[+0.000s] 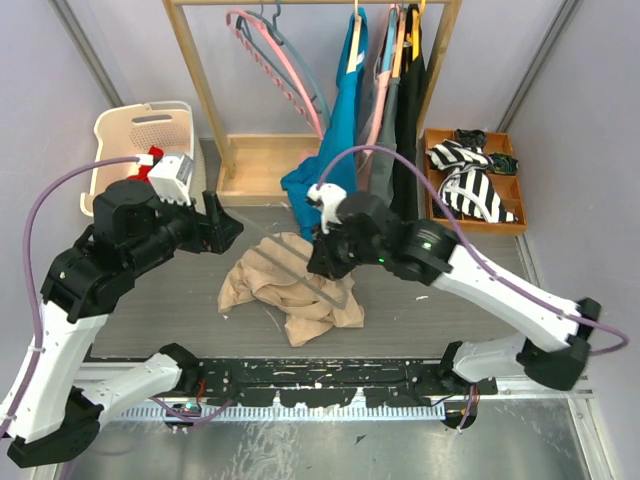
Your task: Place the t-shirt on the hanger
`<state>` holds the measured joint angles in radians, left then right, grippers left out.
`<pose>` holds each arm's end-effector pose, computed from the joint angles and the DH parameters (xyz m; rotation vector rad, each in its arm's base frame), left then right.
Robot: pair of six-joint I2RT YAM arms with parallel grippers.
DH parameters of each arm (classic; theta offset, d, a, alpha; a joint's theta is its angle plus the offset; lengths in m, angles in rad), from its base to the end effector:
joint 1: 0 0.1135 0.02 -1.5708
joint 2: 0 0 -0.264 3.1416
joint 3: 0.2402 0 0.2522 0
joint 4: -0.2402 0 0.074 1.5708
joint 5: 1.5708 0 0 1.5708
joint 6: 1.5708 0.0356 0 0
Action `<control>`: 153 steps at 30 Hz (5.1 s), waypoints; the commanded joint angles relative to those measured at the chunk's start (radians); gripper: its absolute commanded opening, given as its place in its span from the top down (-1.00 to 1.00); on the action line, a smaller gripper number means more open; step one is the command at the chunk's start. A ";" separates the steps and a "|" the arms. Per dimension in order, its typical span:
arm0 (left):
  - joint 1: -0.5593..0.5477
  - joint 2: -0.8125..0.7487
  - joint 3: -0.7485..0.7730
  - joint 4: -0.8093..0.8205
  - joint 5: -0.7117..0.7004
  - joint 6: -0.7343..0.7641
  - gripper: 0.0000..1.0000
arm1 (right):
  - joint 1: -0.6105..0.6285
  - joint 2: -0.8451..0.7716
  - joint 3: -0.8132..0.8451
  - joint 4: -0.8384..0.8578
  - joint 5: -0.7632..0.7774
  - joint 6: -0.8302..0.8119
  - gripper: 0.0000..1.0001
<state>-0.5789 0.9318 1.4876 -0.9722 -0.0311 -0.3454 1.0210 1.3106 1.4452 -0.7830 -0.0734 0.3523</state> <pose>0.1171 -0.0752 0.4613 0.2162 2.0201 -0.5616 0.1410 0.2350 0.3948 -0.8112 2.2044 0.8066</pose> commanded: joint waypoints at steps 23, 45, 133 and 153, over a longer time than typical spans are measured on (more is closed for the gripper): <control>-0.085 0.230 -0.253 -0.148 -0.063 -0.118 -0.47 | 0.003 -0.692 -0.241 -0.277 0.080 0.017 0.98; -0.249 0.273 -0.469 0.066 -0.338 -0.200 -0.29 | 0.002 -0.884 -0.341 -0.251 -0.050 0.142 0.98; -0.309 0.357 0.188 -0.225 -0.207 -0.098 0.94 | 0.103 -0.524 -0.174 -0.081 0.356 -0.150 0.98; -0.329 0.407 0.056 -0.187 -0.134 -0.100 0.96 | 0.104 -0.548 -0.451 0.107 0.097 -0.011 0.98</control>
<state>-0.9016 1.3510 1.5608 -1.1961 -0.1886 -0.4450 1.1244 0.7902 1.0477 -0.8860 0.0746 0.2703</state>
